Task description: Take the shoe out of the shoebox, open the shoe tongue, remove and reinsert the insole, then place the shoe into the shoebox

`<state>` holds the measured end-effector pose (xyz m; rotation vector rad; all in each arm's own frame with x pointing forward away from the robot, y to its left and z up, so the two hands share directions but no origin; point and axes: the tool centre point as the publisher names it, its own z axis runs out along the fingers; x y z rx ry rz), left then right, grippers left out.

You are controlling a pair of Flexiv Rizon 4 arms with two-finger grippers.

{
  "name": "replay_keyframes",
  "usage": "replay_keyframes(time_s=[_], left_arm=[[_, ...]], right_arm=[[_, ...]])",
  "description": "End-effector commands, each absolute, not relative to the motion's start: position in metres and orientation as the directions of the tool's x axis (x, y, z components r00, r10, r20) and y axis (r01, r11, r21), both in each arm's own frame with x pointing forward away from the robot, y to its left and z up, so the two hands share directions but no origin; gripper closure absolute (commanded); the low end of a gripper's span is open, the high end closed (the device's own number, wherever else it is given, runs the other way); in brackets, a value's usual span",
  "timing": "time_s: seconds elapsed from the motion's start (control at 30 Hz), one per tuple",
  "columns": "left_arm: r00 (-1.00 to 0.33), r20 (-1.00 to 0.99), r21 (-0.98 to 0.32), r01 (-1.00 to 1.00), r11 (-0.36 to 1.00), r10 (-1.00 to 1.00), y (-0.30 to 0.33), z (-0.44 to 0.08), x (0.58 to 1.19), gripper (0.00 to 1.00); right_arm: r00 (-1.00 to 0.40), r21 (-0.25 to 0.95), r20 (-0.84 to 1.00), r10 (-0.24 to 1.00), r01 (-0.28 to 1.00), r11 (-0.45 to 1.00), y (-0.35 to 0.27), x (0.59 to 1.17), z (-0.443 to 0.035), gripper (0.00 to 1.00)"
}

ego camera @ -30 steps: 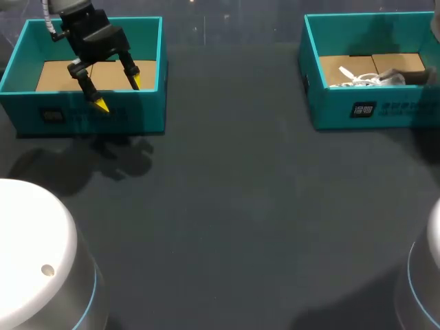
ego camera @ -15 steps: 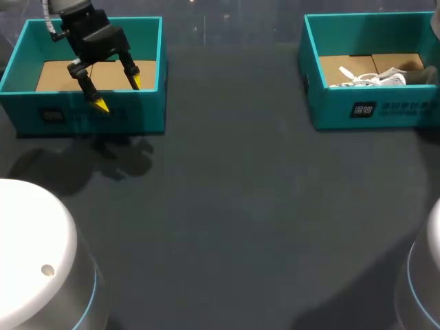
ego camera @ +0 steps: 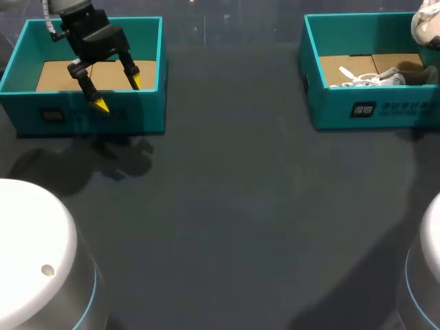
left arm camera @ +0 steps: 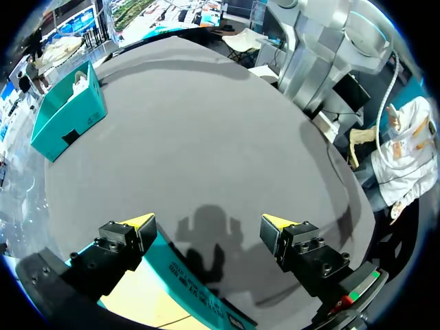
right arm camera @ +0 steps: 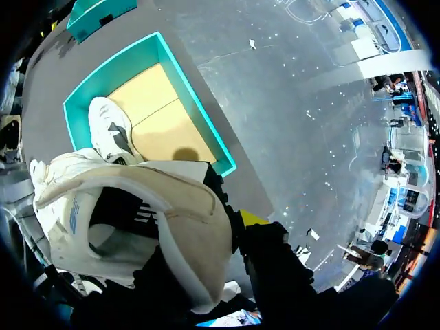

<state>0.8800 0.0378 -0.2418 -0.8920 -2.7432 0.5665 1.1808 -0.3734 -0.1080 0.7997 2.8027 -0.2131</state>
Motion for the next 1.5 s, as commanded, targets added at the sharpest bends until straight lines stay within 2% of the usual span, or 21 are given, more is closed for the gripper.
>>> replay_keyframes(time_s=[0.03, 0.4, 0.47, 0.53, 0.87, 1.37, 1.5], left_arm=[[-0.797, 0.072, -0.415, 0.523, 0.744, 0.600, 0.038, -0.242, 0.880, 0.00], [-0.797, 0.072, -0.415, 0.523, 0.744, 0.600, 0.038, -0.242, 0.880, 0.00], [-0.797, 0.072, -0.415, 0.523, 0.744, 0.600, 0.038, -0.242, 0.880, 0.00], [-0.797, 0.072, -0.415, 0.523, 0.744, 0.600, 0.038, -0.242, 0.880, 0.00], [-0.797, 0.072, -0.415, 0.523, 0.744, 0.600, 0.038, -0.242, 0.880, 0.00], [-0.797, 0.072, -0.415, 0.523, 0.744, 0.600, 0.038, -0.242, 0.880, 0.00], [-0.797, 0.072, -0.415, 0.523, 0.744, 0.600, 0.038, -0.242, 0.880, 0.00]], right_arm=[[-0.726, -0.063, -0.168, 0.666, 0.683, 0.728, -0.375, 1.184, -0.101, 1.00], [-0.726, -0.063, -0.168, 0.666, 0.683, 0.728, -0.375, 1.184, -0.101, 1.00], [-0.654, -0.007, -0.145, 0.743, 0.752, 0.660, -0.379, 1.184, -0.102, 1.00], [-0.579, -0.025, -0.124, 0.806, 0.814, 0.581, -0.380, 1.182, -0.107, 1.00], [-0.328, 0.049, -0.109, 0.938, 0.941, 0.335, -0.384, 1.163, -0.117, 1.00], [-0.327, 0.034, -0.108, 0.939, 0.943, 0.332, -0.384, 1.163, -0.117, 1.00], [-0.264, 0.034, -0.121, 0.957, 0.962, 0.270, -0.380, 1.158, -0.131, 1.00]])
